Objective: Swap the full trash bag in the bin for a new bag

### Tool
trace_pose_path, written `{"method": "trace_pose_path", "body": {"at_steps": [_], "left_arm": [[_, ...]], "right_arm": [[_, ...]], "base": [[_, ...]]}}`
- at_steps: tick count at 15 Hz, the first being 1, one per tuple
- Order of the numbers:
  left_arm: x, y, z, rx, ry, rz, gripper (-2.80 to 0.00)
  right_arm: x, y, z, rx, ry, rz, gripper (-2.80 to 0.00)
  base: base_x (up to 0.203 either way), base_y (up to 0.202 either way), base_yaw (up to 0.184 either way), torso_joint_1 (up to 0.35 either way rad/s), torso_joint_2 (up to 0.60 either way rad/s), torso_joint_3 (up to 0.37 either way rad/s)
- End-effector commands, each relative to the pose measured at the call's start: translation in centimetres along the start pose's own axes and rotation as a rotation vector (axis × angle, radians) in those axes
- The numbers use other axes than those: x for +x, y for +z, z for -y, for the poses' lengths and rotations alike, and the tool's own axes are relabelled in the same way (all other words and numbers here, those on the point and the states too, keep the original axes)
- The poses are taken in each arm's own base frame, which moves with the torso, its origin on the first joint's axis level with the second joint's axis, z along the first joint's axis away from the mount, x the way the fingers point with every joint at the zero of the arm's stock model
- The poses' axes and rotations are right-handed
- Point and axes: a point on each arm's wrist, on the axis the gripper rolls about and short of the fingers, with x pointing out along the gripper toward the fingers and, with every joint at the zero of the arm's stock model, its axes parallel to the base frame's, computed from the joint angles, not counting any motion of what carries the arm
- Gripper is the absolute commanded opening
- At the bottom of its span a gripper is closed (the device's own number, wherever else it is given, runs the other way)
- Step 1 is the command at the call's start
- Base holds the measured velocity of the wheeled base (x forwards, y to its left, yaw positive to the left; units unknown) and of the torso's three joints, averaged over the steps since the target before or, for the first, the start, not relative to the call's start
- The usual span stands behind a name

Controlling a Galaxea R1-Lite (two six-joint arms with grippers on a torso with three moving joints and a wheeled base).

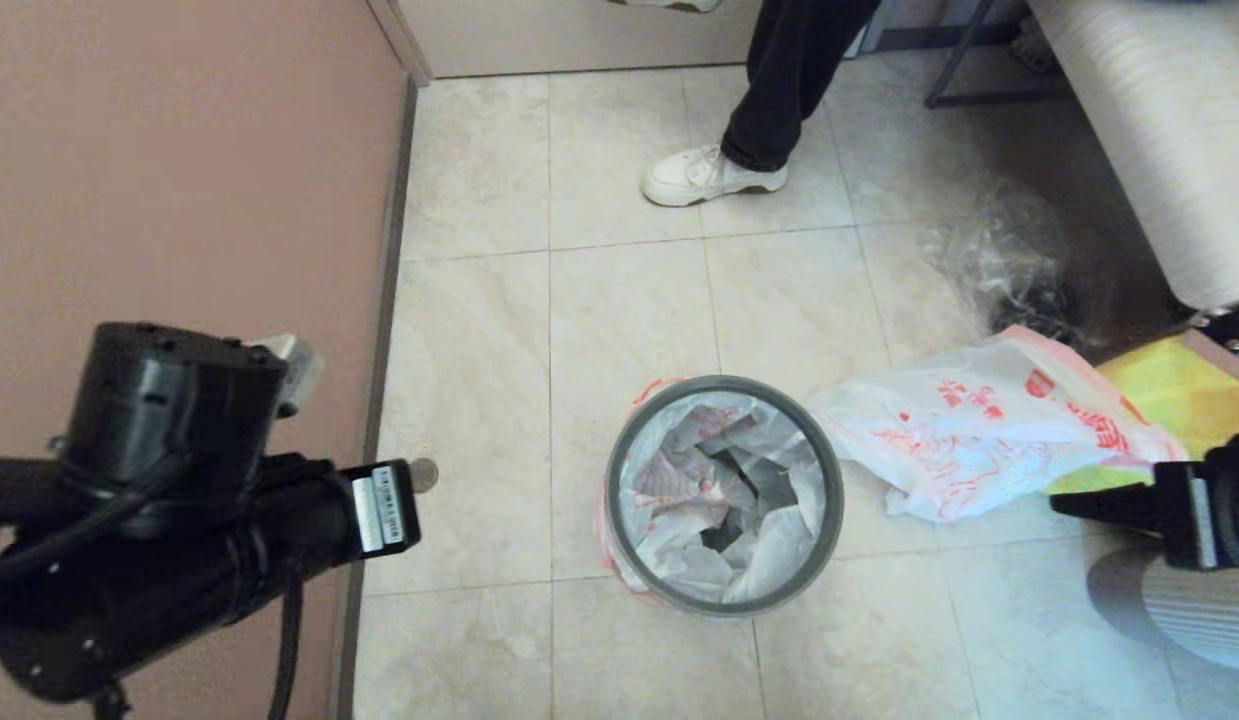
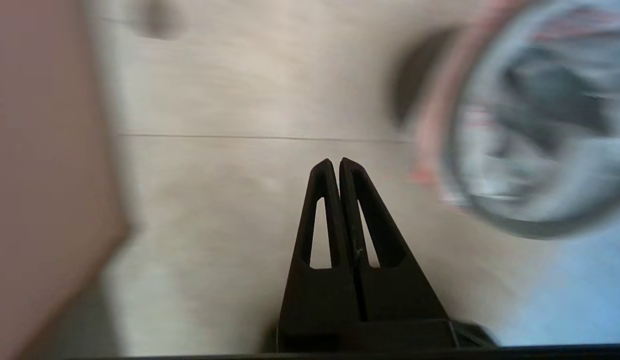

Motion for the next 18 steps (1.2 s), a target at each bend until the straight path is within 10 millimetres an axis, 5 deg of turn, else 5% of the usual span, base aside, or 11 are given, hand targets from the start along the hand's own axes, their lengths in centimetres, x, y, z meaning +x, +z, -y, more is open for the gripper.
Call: {"method": "trace_pose_path", "body": {"at_steps": [1,7,12,18], "left_arm": [[-2.4,-1.0,-2.4,-0.025,0.088,0.089,-2.80],[-6.5,0.2,-7.9,-0.104,0.405,0.348,-2.80],[-9.0,1.0,-10.2,-0.209,0.603,0.522,-2.80],[-12.6,-2.7,-12.1,-0.296,0.688,0.672,-2.80]], "right_arm": [[-4.8,-1.9,-0.2,-0.002,-0.017,0.118,-2.80],[-12.6,-9.0,-0.7,0.033,-0.136,0.254,-2.80],[-14.9,-12.5,-1.4,0.050,-0.187,0.322,-2.80],[-16.3,-17.0,-1.9,0.052,-0.242,0.398,-2.80]], "base": [[0.000,0.000,0.000,0.000,0.00,0.000],[0.000,0.000,0.000,0.000,0.00,0.000],[0.000,0.000,0.000,0.000,0.00,0.000],[0.000,0.000,0.000,0.000,0.00,0.000]]}}
